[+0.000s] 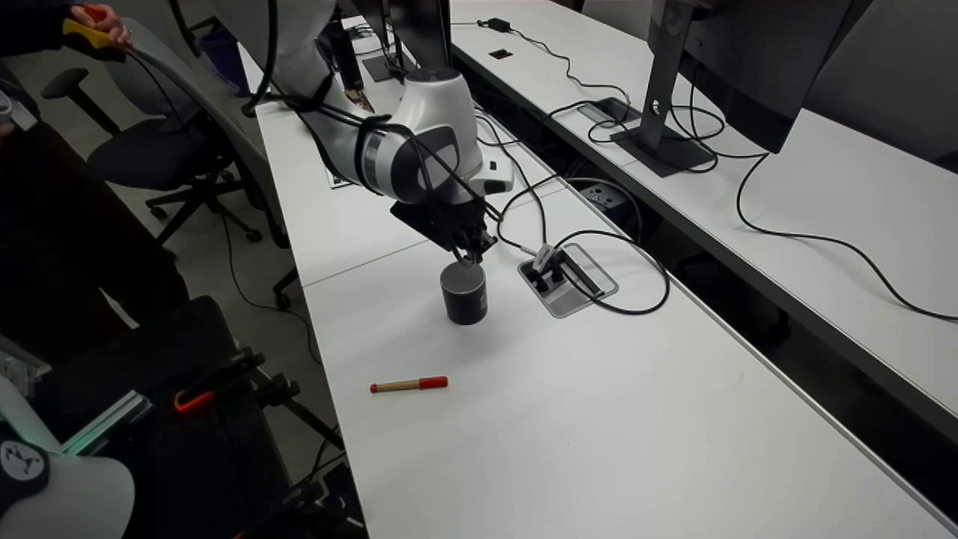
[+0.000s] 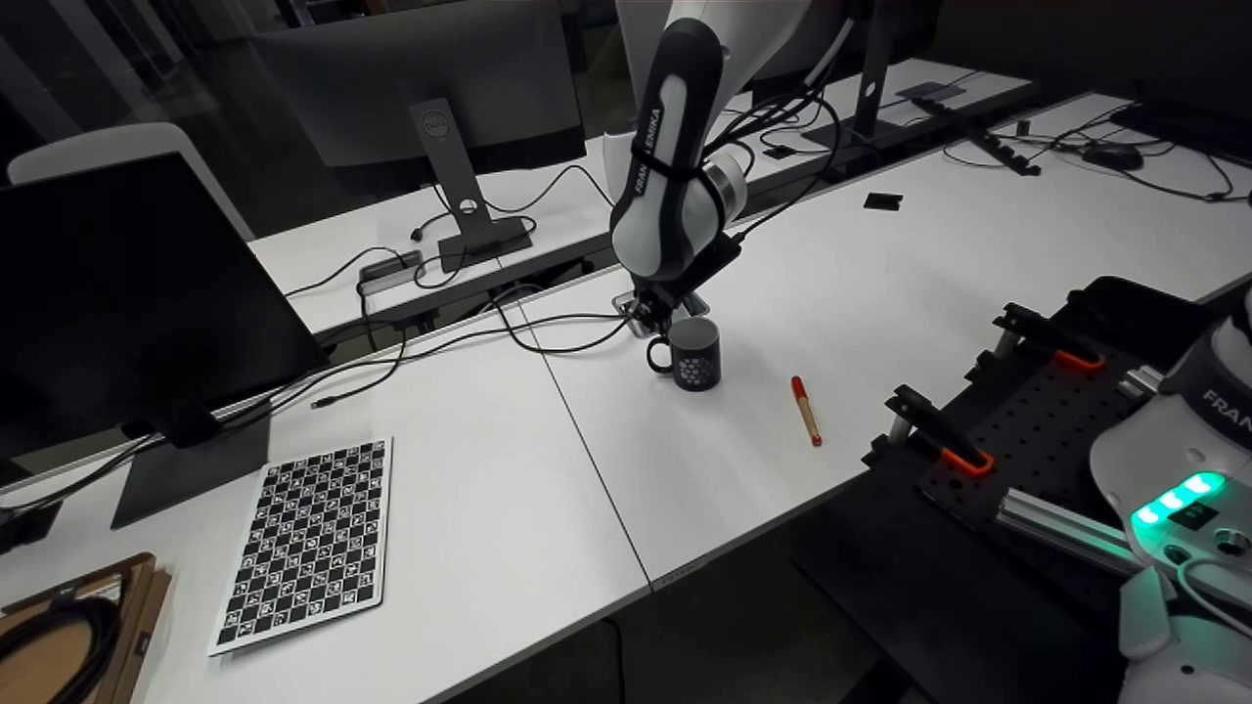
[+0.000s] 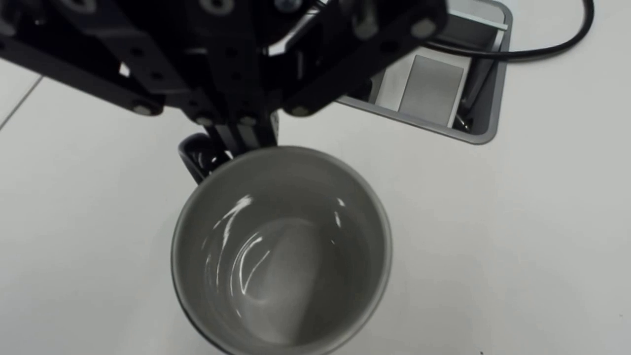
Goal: Rotate the black cup counterclockwise so that the handle is on the right side
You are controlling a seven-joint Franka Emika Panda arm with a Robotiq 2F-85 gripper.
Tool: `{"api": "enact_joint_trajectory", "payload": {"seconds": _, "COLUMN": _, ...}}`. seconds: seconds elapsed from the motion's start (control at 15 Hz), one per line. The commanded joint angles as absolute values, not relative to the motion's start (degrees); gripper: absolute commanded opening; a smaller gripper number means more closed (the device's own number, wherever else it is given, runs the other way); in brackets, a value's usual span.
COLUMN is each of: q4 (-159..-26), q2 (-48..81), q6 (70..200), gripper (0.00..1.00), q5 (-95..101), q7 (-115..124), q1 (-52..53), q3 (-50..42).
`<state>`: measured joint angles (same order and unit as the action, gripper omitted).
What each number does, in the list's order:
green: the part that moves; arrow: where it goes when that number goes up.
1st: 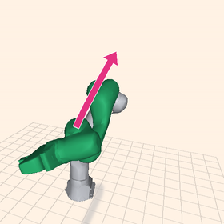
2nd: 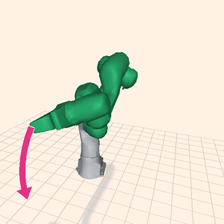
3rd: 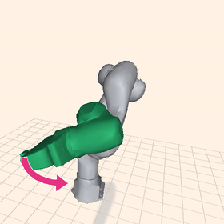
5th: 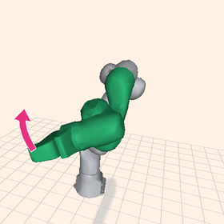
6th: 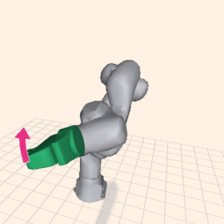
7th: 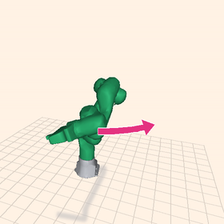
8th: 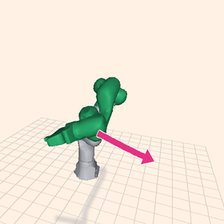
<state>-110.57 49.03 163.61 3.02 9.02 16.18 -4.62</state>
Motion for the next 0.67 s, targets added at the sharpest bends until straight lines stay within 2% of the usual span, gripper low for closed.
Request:
{"api": "enact_joint_trajectory", "payload": {"seconds": 0.0, "q4": -108.8, "q2": 50.5, "q6": 162.2, "gripper": 0.00, "q5": 4.1, "q7": 9.1, "q1": 16.7, "q3": -4.6}}
{"api": "enact_joint_trajectory", "payload": {"seconds": 0.6, "q4": -109.1, "q2": 50.8, "q6": 162.3, "gripper": 0.00, "q5": 4.4, "q7": 8.9, "q1": 17.3, "q3": -4.2}}
